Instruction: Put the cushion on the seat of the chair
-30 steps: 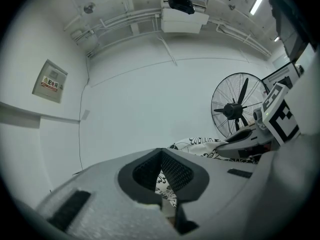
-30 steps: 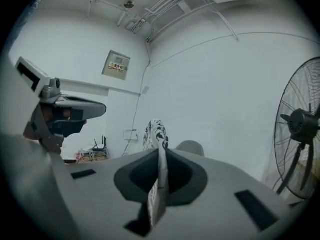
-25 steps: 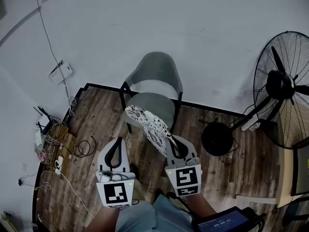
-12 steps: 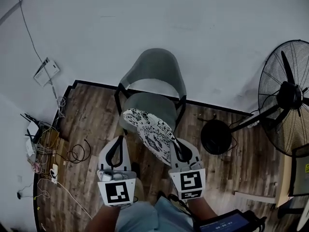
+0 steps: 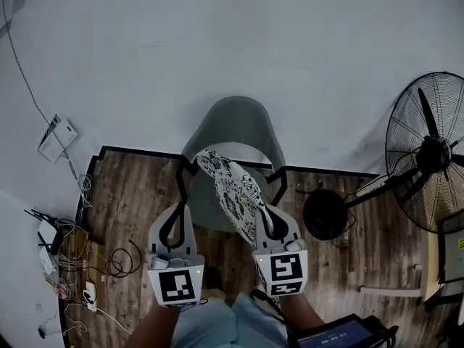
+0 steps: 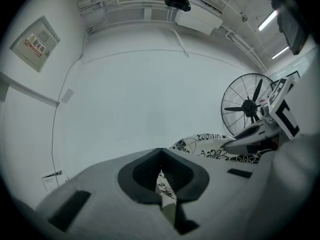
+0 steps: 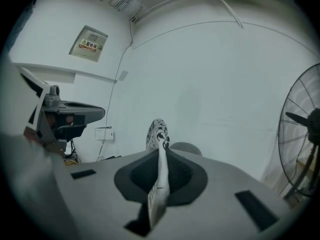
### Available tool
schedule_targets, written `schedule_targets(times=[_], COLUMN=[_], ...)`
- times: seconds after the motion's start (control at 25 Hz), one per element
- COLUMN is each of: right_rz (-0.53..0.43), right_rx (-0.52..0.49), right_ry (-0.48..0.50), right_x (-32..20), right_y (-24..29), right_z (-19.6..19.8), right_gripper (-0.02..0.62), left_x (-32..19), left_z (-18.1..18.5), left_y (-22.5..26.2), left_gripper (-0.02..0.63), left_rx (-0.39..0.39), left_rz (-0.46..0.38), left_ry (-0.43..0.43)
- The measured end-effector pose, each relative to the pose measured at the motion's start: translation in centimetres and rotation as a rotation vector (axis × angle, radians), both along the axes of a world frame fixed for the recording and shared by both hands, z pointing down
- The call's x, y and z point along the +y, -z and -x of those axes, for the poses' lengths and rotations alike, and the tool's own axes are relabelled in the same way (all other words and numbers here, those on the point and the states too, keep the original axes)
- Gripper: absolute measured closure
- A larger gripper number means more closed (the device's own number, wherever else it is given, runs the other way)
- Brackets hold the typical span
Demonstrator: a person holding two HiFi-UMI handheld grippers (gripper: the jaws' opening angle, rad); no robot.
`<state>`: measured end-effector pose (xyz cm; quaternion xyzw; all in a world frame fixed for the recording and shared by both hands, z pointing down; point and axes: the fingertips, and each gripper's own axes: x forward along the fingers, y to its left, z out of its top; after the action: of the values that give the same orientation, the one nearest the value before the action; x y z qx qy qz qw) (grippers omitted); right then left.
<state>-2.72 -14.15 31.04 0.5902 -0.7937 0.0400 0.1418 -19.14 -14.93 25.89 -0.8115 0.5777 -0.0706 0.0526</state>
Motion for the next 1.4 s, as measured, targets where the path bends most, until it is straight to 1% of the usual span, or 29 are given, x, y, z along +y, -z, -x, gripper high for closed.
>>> schedule_targets(times=[0.24, 0.48, 0.76, 1.0, 1.2, 1.4], right_rz=[-0.058, -0.060, 0.001, 0.069, 0.129, 0.188], right_rx=[-0.007, -0.013, -0.027, -0.045, -0.088, -0.161], right_ry=[-0.041, -0.069, -0.068, -0.046, 0.013, 0.037], right_x=[-3.8, -6.8, -10.2, -13.0, -15.7, -18.6], right_y=[2.9, 2.6, -0.6, -4.0, -7.0, -10.5], right_z=[1.1, 1.1, 1.2, 1.8, 4.5, 7.3], right_gripper=[0.578, 0.578, 0.578, 0.578, 0.577, 0.577], left_x=[-3.4, -5.8, -9.3, -12.6, -15.1, -17.1], left_z=[1.4, 2.0, 2.2, 1.3, 1.9, 4.0], left_y=[2.4, 2.1, -0.1, -2.6, -4.6, -7.1], left_gripper=[0.597, 0.597, 0.597, 0.597, 0.597, 0.597], left_rx=[0.009, -0.003, -0.018, -0.032, -0.028, -0.051], left_rz=[-0.044, -0.035, 0.012, 0.066, 0.108, 0.153], left_ry=[-0.033, -0.038, -0.023, -0.013, 0.022, 0.068])
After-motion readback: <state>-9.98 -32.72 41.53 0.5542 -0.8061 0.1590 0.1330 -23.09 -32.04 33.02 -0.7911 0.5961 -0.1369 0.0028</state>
